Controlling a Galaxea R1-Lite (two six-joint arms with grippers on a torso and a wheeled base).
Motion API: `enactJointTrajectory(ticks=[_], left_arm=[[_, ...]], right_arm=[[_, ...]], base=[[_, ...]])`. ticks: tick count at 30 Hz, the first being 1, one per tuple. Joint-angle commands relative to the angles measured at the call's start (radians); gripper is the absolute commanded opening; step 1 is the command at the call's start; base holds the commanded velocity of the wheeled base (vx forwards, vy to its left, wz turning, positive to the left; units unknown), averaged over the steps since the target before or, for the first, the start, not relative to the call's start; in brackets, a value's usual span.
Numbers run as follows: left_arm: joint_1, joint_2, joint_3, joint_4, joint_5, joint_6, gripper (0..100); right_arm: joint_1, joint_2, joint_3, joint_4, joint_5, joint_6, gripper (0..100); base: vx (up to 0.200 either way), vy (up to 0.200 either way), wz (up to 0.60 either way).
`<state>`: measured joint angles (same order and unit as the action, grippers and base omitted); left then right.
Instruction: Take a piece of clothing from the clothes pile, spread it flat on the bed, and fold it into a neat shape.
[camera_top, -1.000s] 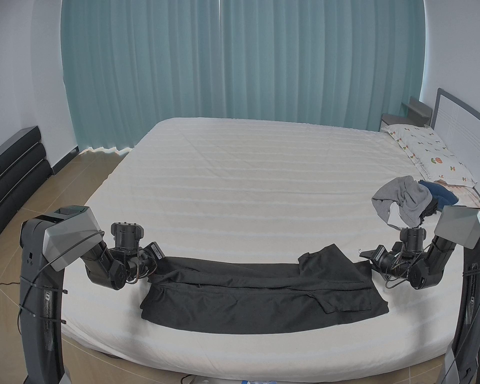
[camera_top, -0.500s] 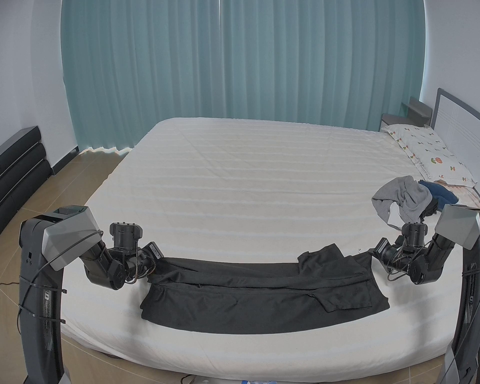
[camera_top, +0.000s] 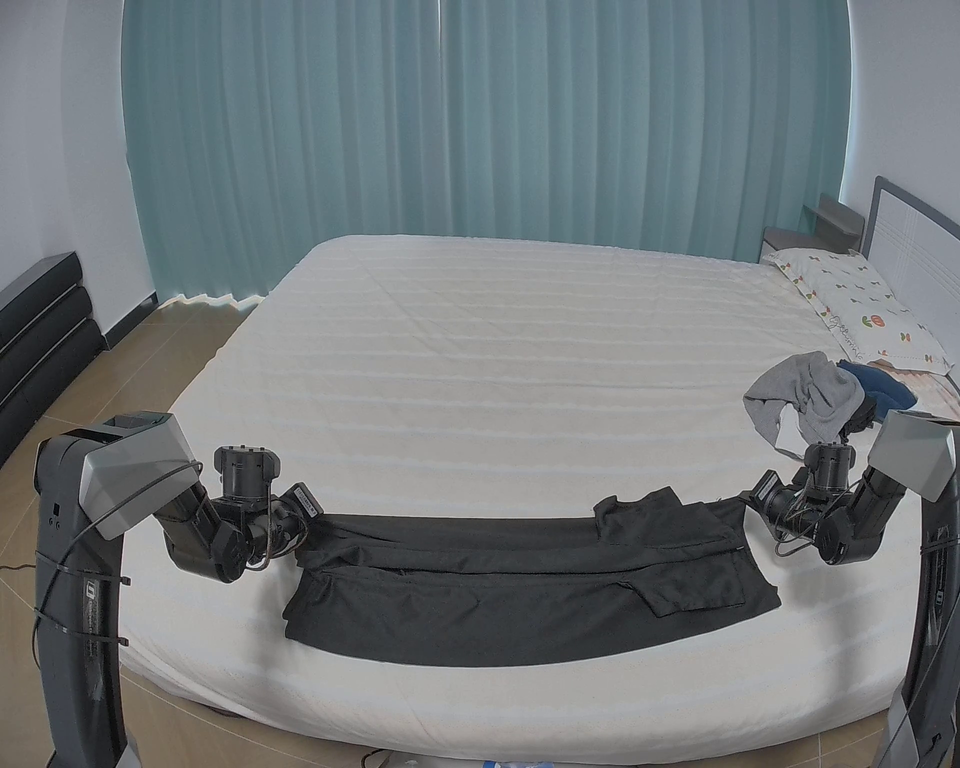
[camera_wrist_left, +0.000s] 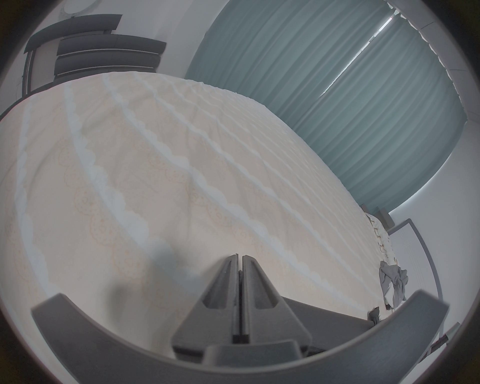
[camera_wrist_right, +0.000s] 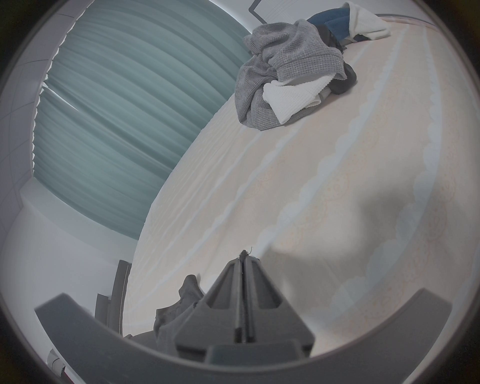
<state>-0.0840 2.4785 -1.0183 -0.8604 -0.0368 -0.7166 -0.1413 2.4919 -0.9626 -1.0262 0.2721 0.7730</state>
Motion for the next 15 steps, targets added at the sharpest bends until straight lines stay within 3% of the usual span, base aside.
enactJointTrajectory(ticks=[1,8,10,12,15], left_arm=[[-0.006,-0.006,0.01,0.0,-0.002,0.003,100],[-0.002,-0.018,0.015,0.0,-0.003,0.0,100],[0.003,-0.03,0.017,0.0,-0.003,-0.004,100],[0.02,-0.07,0.049,0.0,-0.009,-0.006,100],[0.032,-0.128,0.118,0.0,-0.069,-0.004,100]], right_arm=[[0.005,0.001,0.01,-0.006,0.009,0.002,100],[0.003,-0.079,0.127,-0.134,0.029,0.002,100],[0.008,-0.1,0.166,-0.153,0.053,-0.004,100],[0.019,-0.143,0.246,-0.196,0.121,-0.018,100],[0.026,-0.18,0.312,-0.245,0.179,-0.038,100]], base=[[0.0,0.0,0.0],[0.0,0.0,0.0],[0.0,0.0,0.0],[0.0,0.0,0.0],[0.0,0.0,0.0]])
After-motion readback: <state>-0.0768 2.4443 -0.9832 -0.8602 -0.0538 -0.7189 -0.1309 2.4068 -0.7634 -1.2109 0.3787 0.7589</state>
